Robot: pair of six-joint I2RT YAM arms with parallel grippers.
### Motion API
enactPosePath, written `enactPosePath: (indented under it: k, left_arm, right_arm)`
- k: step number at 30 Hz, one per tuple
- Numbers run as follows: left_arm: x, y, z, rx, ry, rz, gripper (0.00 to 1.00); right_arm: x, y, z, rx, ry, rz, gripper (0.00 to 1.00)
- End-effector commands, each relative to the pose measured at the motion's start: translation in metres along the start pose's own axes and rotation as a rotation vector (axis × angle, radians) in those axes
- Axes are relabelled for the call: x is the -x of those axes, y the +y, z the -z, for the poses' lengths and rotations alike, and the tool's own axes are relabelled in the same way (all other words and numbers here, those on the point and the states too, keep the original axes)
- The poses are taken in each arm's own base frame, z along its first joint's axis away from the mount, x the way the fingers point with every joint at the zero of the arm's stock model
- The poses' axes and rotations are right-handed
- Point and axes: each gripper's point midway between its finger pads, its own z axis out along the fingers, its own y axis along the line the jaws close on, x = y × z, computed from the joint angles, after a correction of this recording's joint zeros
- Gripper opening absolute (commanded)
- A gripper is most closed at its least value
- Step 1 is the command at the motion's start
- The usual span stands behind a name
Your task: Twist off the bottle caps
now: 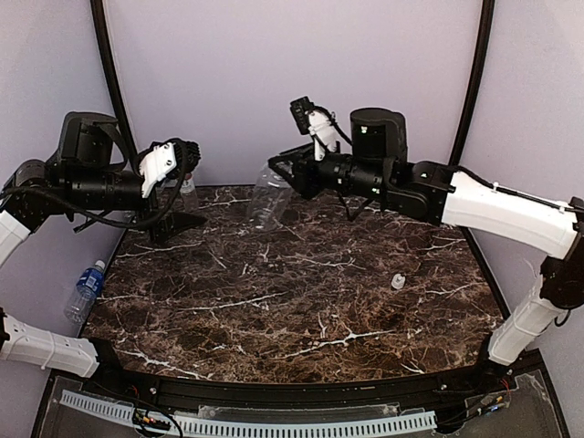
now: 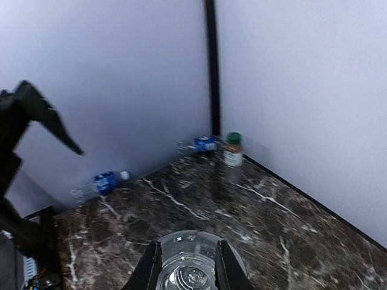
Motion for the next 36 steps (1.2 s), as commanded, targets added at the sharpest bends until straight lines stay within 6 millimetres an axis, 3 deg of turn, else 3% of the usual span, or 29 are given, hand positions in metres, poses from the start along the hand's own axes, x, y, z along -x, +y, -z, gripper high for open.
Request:
enactPosePath:
  k: [1,4,6,8,9,10,11,12,13,21,32,36]
  left_arm:
    - [-0.008,0.029,0.006,0.159,0.065,-0.05,0.99]
    - [-0.026,0.033,-0.001,0.173,0.167,-0.08,0.99]
    - [-0.049,0.041,-0.01,0.201,0.295,-0.117,0.99]
    - [-0.078,0.049,-0.019,0.209,0.45,-0.138,0.99]
    - [-0.104,0.052,-0.023,0.185,0.56,-0.113,0.99]
    - [-0.112,0.057,-0.022,0.183,0.598,-0.087,0.99]
    - [-0.137,0.06,-0.024,0.152,0.686,-0.025,0.99]
    - [-0.144,0.066,-0.022,0.152,0.714,0.007,0.99]
    - [-0.166,0.071,-0.02,0.137,0.783,0.061,0.99]
    - [-0.256,0.119,0.0,0.211,0.938,0.229,0.99]
    - [-0.344,0.183,0.01,0.352,0.955,0.468,0.99]
    - [-0.362,0.195,0.008,0.387,0.943,0.519,0.99]
  right_arm:
    - [-0.053,-0.161,0.081,-0.628,0.183,-0.105,0.0]
    - [-0.084,-0.237,0.141,-0.846,0.214,-0.172,0.0]
    - [-0.101,-0.289,0.186,-0.976,0.21,-0.237,0.0]
    - [-0.113,-0.319,0.212,-1.021,0.201,-0.283,0.0]
    - [-0.118,-0.331,0.221,-1.039,0.202,-0.296,0.0]
    - [-0.124,-0.342,0.229,-1.053,0.209,-0.304,0.0]
    - [-0.131,-0.352,0.235,-1.063,0.219,-0.312,0.0]
    - [-0.137,-0.36,0.24,-1.074,0.233,-0.32,0.0]
    - [-0.146,-0.367,0.243,-1.074,0.25,-0.33,0.0]
    - [-0.202,-0.399,0.257,-1.093,0.366,-0.395,0.0]
    - [-0.229,-0.405,0.25,-1.068,0.449,-0.379,0.0]
    - [-0.231,-0.4,0.255,-1.071,0.462,-0.364,0.22]
